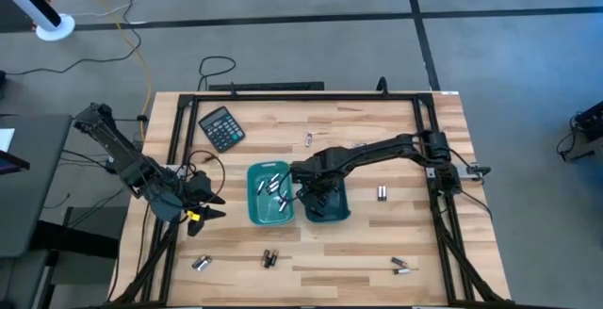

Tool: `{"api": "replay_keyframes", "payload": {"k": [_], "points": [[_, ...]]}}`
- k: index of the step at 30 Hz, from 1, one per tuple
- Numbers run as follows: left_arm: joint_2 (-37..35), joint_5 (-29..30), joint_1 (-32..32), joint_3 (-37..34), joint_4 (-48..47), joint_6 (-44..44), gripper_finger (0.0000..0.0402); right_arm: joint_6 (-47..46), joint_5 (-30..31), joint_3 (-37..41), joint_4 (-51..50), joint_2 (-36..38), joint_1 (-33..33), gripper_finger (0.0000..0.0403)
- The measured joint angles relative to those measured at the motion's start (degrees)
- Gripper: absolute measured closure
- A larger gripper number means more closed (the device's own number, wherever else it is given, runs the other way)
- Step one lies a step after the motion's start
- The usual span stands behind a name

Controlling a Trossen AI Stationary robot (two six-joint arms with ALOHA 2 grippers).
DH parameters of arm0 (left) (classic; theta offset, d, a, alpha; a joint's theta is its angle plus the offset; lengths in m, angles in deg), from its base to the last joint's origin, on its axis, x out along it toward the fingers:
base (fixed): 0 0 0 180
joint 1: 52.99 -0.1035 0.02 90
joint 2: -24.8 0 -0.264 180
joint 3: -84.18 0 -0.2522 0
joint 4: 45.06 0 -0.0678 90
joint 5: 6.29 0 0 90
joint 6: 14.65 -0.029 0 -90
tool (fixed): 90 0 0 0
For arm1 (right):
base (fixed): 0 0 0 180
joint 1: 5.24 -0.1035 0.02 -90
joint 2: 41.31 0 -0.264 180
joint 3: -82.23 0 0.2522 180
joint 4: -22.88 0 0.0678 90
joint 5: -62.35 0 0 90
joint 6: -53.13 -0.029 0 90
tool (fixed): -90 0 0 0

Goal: Sort batteries
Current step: Put the black battery into the blue bin

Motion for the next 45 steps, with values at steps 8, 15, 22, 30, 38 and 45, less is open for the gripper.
{"api": "replay_keyframes", "payload": {"k": [8,15,22,30,38,45], "points": [[0.0,0.2,-1.3,0.0,0.0,-4.1,0.0224,-0.7,0.5,0.0,-0.1,3.2,0.0,0.0262],[0.2,-0.3,-2.3,1.0,-0.5,-4.4,0.0224,-4.7,8.3,0.0,-1.8,14.1,-3.1,0.0269],[4.9,-0.4,-4.4,5.7,-0.7,-4.8,0.0224,-15.3,19.7,0.5,-17.1,23.0,-13.7,0.0283],[17.4,-0.5,-9.4,15.0,-0.8,-7.2,0.0224,-40.1,20.1,15.1,-21.5,31.2,-31.1,0.0285],[33.4,-1.4,-12.2,27.7,-6.1,1.4,0.0224,-58.9,20.1,30.0,-9.9,36.9,-47.4,0.0285],[50.4,-8.5,-13.5,42.5,-16.4,11.4,0.0224,-66.3,20.0,32.9,-10.4,36.8,-57.0,0.0285]]}}
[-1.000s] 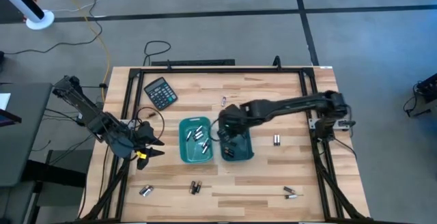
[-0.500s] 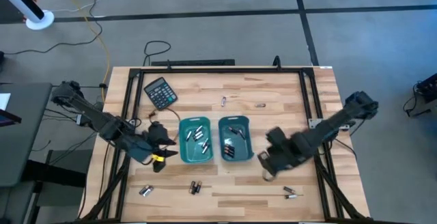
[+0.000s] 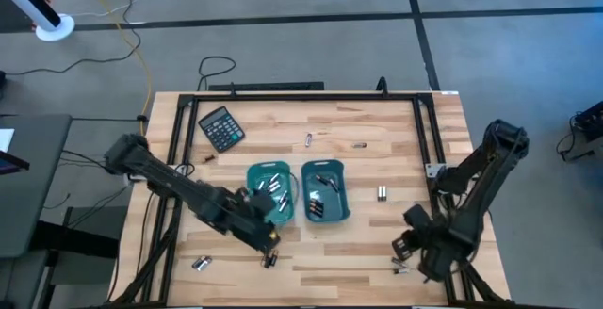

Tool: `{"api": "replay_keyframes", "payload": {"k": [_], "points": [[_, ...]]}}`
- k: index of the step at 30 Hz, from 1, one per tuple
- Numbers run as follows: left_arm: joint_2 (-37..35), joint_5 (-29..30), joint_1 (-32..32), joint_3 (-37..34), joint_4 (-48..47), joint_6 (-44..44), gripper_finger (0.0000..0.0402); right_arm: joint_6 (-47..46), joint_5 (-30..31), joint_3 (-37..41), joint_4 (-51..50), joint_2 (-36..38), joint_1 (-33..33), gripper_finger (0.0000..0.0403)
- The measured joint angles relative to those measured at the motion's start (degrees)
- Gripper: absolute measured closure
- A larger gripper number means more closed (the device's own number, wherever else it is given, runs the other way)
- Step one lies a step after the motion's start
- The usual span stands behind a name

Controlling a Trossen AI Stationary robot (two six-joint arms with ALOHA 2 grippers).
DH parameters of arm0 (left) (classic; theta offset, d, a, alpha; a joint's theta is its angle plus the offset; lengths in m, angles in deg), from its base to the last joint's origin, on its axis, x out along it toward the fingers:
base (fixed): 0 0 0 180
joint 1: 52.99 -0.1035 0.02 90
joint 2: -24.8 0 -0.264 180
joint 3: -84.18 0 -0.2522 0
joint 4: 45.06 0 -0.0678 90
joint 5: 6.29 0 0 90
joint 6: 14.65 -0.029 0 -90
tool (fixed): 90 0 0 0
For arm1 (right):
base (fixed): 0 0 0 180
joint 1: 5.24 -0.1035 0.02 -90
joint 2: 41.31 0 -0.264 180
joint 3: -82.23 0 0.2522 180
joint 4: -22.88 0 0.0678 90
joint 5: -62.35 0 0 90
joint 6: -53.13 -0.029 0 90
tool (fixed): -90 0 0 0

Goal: Sort batteries
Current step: Put the black battery into the blue bin

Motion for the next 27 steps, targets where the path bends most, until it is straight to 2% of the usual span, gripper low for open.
{"api": "replay_keyframes", "payload": {"k": [4,11,20,27], "points": [[8.1,-6.2,0.4,5.9,-6.9,10.0,0.0224,0.0,0.0,0.0,-2.1,-0.2,-2.7,0.0285],[15.9,-13.2,2.8,6.5,-7.2,25.1,0.0224,4.3,0.0,0.0,-0.5,-0.2,-4.2,0.0285],[19.1,-16.7,6.2,4.9,-4.7,34.3,0.0224,7.2,0.0,0.0,0.4,-0.2,-4.2,0.0285],[19.1,-18.1,5.7,-1.8,6.1,33.5,0.0224,7.8,0.0,0.0,0.8,-0.2,-4.5,0.0285]]}}
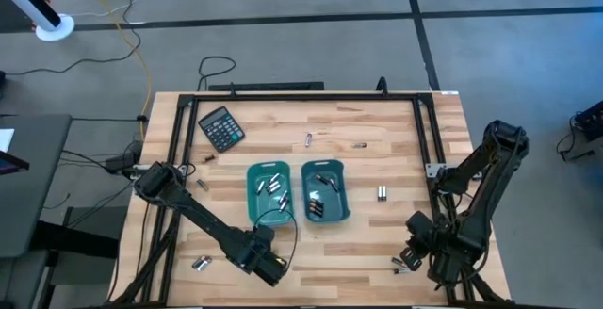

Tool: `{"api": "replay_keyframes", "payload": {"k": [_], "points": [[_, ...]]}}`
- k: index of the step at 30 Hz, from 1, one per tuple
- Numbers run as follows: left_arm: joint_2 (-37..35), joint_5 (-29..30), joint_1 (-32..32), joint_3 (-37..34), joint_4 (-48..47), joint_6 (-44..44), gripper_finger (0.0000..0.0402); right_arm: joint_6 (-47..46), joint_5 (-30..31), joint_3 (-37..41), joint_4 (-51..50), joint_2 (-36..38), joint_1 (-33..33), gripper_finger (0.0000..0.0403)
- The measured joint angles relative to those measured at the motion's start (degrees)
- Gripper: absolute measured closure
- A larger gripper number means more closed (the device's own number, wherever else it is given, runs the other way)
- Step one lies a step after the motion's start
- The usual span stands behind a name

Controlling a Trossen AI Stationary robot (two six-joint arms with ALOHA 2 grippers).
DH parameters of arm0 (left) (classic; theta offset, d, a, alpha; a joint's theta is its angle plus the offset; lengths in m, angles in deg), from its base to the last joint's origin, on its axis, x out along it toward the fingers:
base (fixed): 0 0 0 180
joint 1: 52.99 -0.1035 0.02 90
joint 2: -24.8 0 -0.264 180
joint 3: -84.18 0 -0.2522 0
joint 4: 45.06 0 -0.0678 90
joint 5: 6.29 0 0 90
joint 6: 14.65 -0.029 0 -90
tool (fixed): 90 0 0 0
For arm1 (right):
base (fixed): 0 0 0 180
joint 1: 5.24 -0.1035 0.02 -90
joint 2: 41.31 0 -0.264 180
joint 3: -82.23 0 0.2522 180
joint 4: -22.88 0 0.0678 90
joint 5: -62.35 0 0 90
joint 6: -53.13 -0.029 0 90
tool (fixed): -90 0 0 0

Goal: Sort batteries
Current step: Put the black battery into the blue bin

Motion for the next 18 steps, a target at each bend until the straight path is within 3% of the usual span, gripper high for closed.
{"api": "replay_keyframes", "payload": {"k": [12,18], "points": [[0.0,-0.2,-0.2,-3.9,1.0,1.6,0.0224,1.3,0.0,0.0,0.4,0.0,-0.4,0.0285],[0.0,0.4,-0.5,-3.9,-2.6,-1.6,0.0224,2.7,0.0,0.0,0.4,0.0,-0.4,0.0285]]}}
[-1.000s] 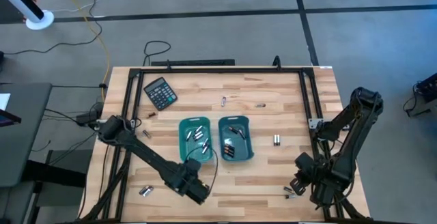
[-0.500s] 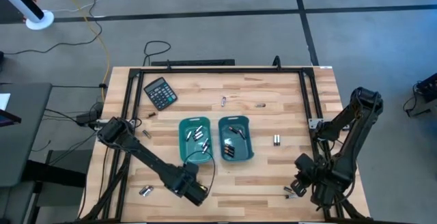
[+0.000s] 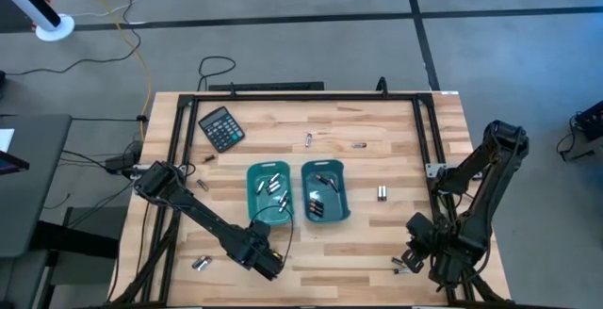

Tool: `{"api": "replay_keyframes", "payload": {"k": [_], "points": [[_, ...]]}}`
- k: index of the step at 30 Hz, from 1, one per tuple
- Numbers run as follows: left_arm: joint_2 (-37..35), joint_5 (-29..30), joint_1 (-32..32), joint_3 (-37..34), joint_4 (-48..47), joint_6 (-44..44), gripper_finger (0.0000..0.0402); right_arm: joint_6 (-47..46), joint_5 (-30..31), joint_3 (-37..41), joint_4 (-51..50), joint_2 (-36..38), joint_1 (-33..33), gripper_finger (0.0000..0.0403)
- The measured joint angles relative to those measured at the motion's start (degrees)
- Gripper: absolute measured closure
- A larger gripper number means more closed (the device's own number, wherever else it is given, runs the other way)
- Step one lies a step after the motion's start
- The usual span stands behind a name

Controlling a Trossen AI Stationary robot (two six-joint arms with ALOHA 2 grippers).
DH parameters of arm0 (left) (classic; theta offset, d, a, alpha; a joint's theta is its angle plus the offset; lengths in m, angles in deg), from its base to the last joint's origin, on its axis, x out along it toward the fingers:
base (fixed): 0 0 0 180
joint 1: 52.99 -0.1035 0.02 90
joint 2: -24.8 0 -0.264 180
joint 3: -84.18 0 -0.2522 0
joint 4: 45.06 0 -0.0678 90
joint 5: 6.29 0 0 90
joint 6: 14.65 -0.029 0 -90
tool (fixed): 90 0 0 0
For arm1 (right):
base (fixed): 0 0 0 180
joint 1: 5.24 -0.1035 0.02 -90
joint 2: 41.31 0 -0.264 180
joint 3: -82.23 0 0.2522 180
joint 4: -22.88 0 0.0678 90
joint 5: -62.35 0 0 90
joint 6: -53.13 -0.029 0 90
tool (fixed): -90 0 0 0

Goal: Sort batteries
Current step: Put the black battery into the blue bin

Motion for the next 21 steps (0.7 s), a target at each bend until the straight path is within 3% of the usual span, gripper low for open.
{"api": "replay_keyframes", "payload": {"k": [5,10,15,21], "points": [[0.0,0.0,0.0,-0.1,-2.7,-3.7,0.0245,0.4,0.0,0.0,-0.3,0.0,0.0,0.0285],[-0.5,-0.2,0.2,-4.8,7.1,-6.3,0.0295,0.4,0.0,0.0,-1.2,0.0,0.0,0.0285],[-0.8,-0.5,1.4,-7.6,10.6,-1.1,0.0359,0.5,0.0,0.0,-1.4,0.0,0.0,0.0285],[-2.6,0.9,3.3,-4.6,5.1,2.9,0.0363,1.7,0.0,0.0,-1.3,0.0,0.0,0.0285]]}}
